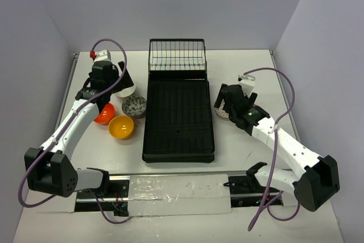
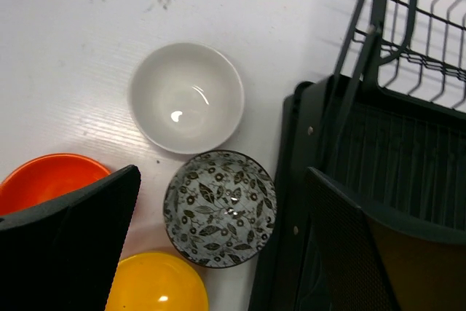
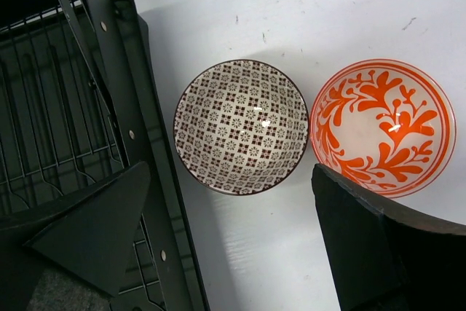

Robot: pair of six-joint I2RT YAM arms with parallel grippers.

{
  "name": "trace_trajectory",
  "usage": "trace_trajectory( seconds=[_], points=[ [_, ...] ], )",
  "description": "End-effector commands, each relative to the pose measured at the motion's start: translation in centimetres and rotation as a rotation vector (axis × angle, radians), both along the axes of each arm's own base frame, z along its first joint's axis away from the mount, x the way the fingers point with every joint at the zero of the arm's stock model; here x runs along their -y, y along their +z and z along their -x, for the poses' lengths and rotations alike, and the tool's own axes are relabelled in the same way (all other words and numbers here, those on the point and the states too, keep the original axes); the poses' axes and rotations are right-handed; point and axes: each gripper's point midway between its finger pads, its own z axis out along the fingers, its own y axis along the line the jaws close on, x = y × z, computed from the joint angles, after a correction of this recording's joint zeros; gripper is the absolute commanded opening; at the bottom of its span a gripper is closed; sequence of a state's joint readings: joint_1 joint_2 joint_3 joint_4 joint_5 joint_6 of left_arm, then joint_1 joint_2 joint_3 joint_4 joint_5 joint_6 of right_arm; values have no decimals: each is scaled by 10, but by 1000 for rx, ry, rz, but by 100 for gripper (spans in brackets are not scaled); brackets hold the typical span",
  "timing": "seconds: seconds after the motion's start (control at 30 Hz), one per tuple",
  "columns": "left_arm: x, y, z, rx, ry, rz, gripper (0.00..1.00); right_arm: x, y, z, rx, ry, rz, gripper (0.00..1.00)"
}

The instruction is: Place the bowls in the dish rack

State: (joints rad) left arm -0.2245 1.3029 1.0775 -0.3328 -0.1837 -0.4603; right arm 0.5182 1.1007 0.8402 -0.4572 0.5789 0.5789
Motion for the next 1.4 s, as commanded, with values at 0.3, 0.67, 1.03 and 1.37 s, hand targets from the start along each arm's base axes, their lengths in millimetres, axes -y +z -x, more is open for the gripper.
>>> trace_trajectory(
  seconds=[0.3,0.67,1.03,1.37],
  points=[
    [-30,32,-4,84,188,-37,99,16,26,8,138,-42,-32,100],
    [-19,17,-6,68,148,6,99,53,34,21,196,-191,-124,100],
    [1,15,-5,61,27,37,99,88,-2,9,78,-316,-202,100],
    [5,18,-5,60,6,43,99,128,-36,16,-9,-492,-262,100]
  ],
)
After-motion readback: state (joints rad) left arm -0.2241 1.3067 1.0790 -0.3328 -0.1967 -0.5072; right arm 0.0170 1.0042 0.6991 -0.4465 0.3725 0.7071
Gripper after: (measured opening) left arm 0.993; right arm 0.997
